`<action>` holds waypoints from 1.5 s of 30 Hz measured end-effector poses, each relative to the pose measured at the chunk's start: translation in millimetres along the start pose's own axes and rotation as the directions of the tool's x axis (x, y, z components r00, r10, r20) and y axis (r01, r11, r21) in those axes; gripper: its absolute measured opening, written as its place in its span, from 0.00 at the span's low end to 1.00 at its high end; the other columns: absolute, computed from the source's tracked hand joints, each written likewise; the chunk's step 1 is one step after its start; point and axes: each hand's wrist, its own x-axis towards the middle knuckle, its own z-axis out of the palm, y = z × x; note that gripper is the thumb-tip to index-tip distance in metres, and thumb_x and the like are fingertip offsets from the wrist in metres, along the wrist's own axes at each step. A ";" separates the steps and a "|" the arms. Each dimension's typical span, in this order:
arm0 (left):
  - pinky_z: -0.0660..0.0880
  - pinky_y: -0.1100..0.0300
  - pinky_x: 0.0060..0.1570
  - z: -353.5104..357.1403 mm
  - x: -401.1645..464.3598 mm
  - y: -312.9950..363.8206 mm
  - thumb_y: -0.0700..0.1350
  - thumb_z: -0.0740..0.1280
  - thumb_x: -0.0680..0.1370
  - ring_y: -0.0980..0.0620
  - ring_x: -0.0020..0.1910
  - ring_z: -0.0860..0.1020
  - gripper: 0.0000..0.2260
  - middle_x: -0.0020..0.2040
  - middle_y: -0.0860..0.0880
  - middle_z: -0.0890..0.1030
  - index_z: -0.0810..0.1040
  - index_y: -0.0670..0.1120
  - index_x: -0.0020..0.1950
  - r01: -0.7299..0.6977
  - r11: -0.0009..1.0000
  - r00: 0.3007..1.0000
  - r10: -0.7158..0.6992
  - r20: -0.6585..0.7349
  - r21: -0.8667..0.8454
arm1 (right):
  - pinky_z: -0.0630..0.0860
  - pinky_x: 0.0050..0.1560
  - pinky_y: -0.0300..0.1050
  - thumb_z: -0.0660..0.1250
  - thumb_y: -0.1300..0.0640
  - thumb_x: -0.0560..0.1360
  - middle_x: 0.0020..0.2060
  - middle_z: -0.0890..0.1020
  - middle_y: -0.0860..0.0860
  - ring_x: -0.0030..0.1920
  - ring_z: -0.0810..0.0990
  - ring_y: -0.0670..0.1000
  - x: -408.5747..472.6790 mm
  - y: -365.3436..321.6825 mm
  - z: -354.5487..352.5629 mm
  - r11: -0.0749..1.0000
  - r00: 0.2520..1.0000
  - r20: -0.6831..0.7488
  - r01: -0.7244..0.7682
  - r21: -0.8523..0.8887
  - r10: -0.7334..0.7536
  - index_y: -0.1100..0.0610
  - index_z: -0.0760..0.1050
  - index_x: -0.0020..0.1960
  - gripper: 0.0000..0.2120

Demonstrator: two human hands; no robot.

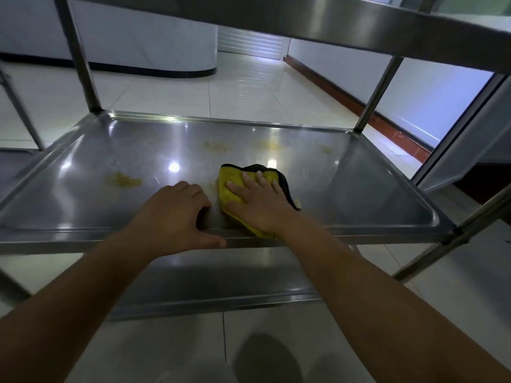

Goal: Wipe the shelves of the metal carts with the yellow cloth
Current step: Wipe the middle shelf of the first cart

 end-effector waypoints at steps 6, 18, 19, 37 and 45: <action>0.71 0.58 0.43 -1.9 -3.1 6.3 0.83 0.45 0.58 0.55 0.45 0.71 0.44 0.46 0.55 0.75 0.76 0.52 0.52 0.060 0.998 0.998 -0.060 0.014 0.026 | 0.38 0.74 0.55 0.48 0.38 0.80 0.78 0.45 0.47 0.77 0.39 0.52 -26.8 47.9 -5.9 1.000 1.000 0.011 0.023 -0.016 -0.023 0.41 0.47 0.77 0.27; 0.63 0.45 0.66 7.6 13.9 62.4 0.73 0.54 0.65 0.41 0.67 0.70 0.45 0.68 0.43 0.72 0.66 0.45 0.72 0.050 0.998 0.998 -0.048 -0.029 0.044 | 0.44 0.75 0.58 0.49 0.39 0.81 0.79 0.47 0.50 0.78 0.43 0.56 -95.2 183.4 -38.2 0.958 0.959 -0.021 -0.283 -0.039 0.283 0.45 0.47 0.78 0.28; 0.60 0.45 0.68 7.9 15.4 62.3 0.74 0.53 0.63 0.41 0.69 0.67 0.47 0.70 0.43 0.69 0.63 0.46 0.74 0.081 0.996 0.996 -0.080 -0.030 0.025 | 0.44 0.74 0.58 0.50 0.40 0.81 0.78 0.47 0.50 0.78 0.43 0.56 -101.9 191.1 -40.2 0.949 0.951 -0.026 -0.309 -0.061 0.308 0.46 0.47 0.78 0.28; 0.49 0.57 0.68 10.4 13.9 44.7 0.64 0.55 0.66 0.46 0.74 0.56 0.42 0.75 0.47 0.60 0.53 0.49 0.77 -0.002 0.964 0.988 -0.040 -0.149 -0.266 | 0.65 0.67 0.56 0.57 0.42 0.75 0.60 0.80 0.53 0.64 0.76 0.57 -86.6 48.4 32.5 0.995 0.808 -0.583 -0.052 0.080 0.089 0.51 0.81 0.58 0.21; 0.57 0.50 0.67 9.6 7.4 49.0 0.50 0.52 0.72 0.46 0.65 0.64 0.30 0.65 0.40 0.73 0.65 0.40 0.72 0.065 0.960 0.948 -0.144 -0.282 -0.273 | 0.70 0.64 0.58 0.58 0.42 0.76 0.61 0.80 0.54 0.63 0.76 0.59 -73.5 20.2 43.9 0.992 0.827 -0.549 0.123 -0.032 -0.120 0.51 0.78 0.62 0.22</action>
